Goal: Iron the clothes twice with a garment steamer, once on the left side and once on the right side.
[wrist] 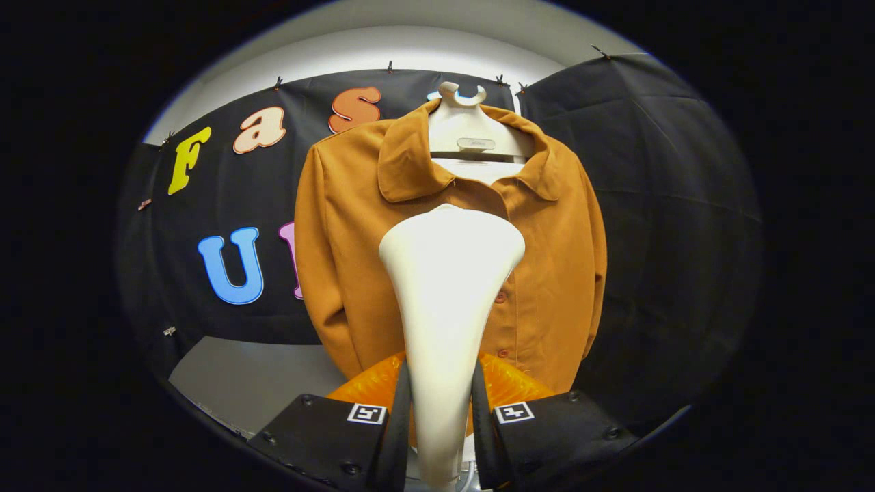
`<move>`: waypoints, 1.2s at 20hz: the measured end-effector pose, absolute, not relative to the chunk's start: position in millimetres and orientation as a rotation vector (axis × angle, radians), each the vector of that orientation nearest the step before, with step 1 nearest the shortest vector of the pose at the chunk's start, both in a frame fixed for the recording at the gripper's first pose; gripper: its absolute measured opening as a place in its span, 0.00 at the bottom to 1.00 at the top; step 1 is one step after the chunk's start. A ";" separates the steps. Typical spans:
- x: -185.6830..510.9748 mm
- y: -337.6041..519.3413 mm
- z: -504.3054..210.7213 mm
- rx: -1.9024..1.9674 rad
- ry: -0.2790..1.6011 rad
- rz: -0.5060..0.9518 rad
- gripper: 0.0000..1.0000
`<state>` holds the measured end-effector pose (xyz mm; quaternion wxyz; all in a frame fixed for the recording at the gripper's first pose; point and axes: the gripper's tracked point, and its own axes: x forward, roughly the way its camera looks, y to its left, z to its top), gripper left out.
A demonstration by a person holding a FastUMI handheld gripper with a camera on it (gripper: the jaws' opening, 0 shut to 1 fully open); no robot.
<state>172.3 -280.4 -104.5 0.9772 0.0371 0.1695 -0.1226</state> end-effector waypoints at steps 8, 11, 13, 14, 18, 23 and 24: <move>196.8 -275.0 -136.6 0.106 0.415 -0.197 0.43; 196.9 -275.6 -158.2 0.111 0.466 -0.188 0.43; 192.9 -277.3 -177.4 0.133 0.513 -0.185 0.43; 190.9 -277.7 -187.1 0.142 0.533 -0.184 0.43; 183.3 -282.7 -216.7 0.150 0.598 -0.184 0.43; 167.9 -288.5 -256.1 0.171 0.693 -0.192 0.43; 164.6 -290.0 -263.1 0.173 0.709 -0.194 0.43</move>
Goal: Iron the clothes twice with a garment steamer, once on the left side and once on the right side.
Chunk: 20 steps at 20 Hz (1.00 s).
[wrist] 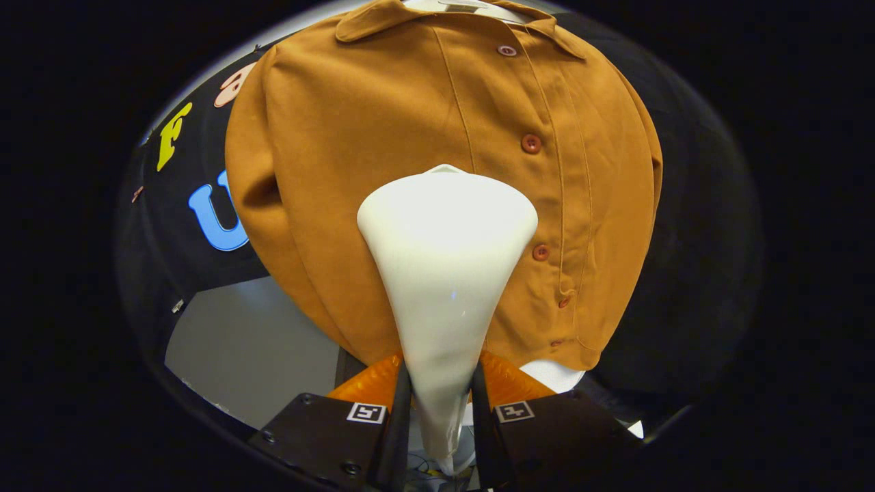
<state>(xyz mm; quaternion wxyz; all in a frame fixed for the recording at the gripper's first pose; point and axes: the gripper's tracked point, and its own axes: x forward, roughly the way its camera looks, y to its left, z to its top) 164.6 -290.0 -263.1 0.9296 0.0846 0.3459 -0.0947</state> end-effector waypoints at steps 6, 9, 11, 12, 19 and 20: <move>141.1 -287.3 -298.8 0.200 0.802 -0.204 0.43; 126.9 -285.9 -312.3 0.209 0.843 -0.210 0.43; 118.0 -286.6 -312.5 0.213 0.851 -0.217 0.43; 114.5 -287.7 -309.2 0.213 0.850 -0.218 0.43; 117.7 -325.9 -234.2 0.178 0.666 -0.283 0.43; 118.8 -331.8 -224.3 0.175 0.636 -0.293 0.43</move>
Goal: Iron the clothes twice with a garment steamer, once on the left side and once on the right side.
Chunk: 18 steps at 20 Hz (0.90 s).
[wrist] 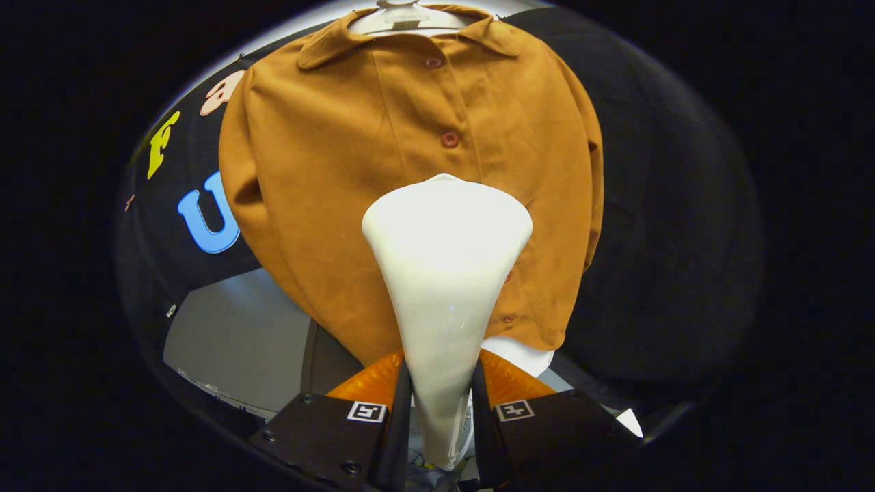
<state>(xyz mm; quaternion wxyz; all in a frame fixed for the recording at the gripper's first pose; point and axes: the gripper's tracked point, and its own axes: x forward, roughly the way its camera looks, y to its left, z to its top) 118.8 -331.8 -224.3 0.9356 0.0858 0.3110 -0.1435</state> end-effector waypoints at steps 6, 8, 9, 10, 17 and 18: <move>139.1 -386.7 -151.1 0.185 0.469 -0.365 0.43; 146.3 -399.4 -138.4 0.187 0.432 -0.380 0.43; 150.2 -406.1 -133.2 0.190 0.416 -0.387 0.43; 154.2 -410.0 -129.3 0.194 0.404 -0.393 0.43; 180.2 -437.4 -142.5 0.234 0.408 -0.413 0.43; 183.2 -439.7 -147.5 0.243 0.421 -0.412 0.43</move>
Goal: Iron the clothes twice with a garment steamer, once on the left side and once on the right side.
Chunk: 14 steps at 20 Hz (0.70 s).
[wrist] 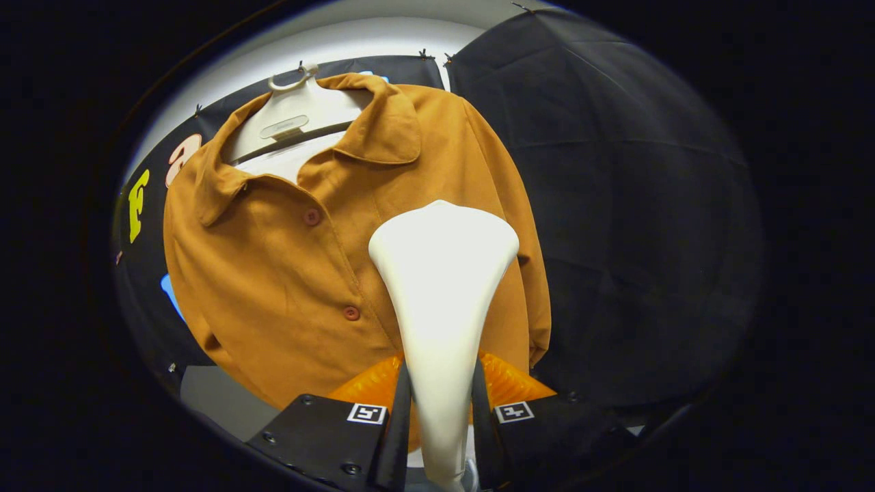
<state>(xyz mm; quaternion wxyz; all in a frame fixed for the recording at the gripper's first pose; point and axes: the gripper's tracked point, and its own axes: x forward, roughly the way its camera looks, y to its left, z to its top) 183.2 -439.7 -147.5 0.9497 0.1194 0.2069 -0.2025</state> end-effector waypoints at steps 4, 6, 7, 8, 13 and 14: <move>185.2 -441.8 -177.6 0.258 0.478 -0.397 0.43; 184.8 -442.1 -198.1 0.270 0.519 -0.397 0.43; 186.8 -443.2 -204.0 0.276 0.537 -0.400 0.43; 188.2 -443.3 -210.1 0.281 0.554 -0.404 0.43; 191.6 -445.3 -228.8 0.295 0.632 -0.440 0.43; 192.5 -444.5 -229.9 0.297 0.648 -0.446 0.43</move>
